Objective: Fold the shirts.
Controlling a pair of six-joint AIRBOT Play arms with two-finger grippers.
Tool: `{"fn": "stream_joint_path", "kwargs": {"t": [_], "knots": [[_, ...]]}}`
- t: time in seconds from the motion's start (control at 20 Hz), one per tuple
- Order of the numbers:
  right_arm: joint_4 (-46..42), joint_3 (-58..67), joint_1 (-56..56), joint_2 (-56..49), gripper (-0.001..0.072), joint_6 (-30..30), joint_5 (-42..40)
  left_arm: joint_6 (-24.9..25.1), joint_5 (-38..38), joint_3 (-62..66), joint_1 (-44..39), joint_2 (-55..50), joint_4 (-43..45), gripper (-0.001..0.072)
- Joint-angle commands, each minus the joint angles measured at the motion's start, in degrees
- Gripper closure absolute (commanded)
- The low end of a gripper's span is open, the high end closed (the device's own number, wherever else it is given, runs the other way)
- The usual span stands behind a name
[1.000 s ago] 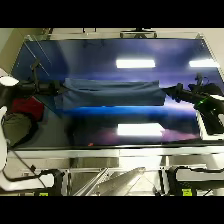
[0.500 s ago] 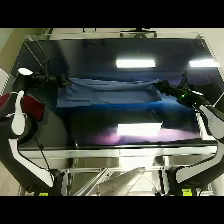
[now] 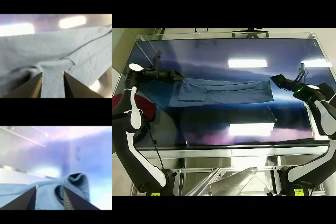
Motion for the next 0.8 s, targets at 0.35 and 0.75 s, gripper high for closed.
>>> {"fn": "stream_joint_path", "kwargs": {"t": [0.35, 0.75], "knots": [[-28.0, 18.9, -1.8, -10.9, 0.0049, 25.3, 19.6, -5.0, -5.1, -2.8, 4.4, 6.2, -0.5, 0.0705], [-27.4, 25.6, -0.6, -18.1, 0.0119, 29.0, 25.7, -5.0, -9.5, -2.7, 0.0, 6.2, -0.5, 0.0704]]}}
